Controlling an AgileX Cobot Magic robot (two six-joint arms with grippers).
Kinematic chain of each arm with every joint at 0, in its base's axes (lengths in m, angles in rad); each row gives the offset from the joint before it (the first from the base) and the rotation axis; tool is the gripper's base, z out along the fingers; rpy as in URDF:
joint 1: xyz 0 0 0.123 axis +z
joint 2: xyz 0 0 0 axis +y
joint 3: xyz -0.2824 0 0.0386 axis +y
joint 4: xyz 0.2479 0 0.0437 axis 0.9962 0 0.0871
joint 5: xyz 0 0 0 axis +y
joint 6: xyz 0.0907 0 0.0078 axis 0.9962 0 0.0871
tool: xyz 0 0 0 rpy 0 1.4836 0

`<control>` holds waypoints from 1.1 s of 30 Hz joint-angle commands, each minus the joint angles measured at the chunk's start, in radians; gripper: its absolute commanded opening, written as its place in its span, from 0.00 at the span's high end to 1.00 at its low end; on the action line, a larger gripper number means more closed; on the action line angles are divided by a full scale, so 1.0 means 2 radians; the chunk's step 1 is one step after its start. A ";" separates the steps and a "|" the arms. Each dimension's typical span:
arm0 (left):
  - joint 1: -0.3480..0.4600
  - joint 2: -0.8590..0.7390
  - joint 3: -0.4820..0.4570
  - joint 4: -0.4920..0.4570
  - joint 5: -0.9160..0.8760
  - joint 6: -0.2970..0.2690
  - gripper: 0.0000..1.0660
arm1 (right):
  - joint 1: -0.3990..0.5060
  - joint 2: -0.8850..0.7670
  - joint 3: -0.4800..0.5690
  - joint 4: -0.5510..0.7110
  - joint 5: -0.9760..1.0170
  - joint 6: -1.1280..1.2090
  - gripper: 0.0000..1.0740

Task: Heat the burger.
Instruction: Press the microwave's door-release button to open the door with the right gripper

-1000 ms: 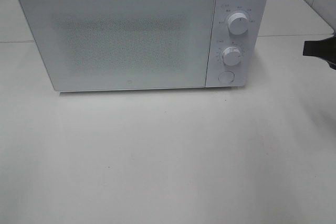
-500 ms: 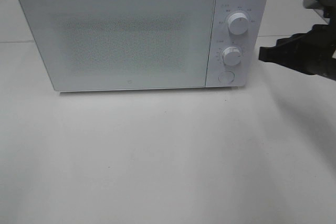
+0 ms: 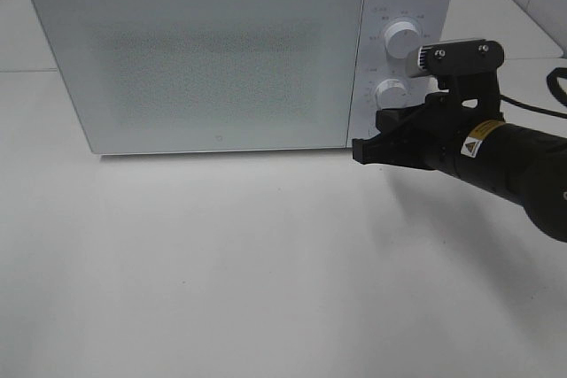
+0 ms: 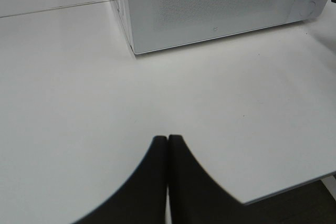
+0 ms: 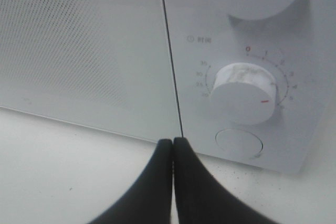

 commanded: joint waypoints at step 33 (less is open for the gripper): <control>0.002 -0.011 0.002 -0.002 -0.007 0.000 1.00 | -0.002 0.109 -0.059 0.101 -0.044 0.338 0.99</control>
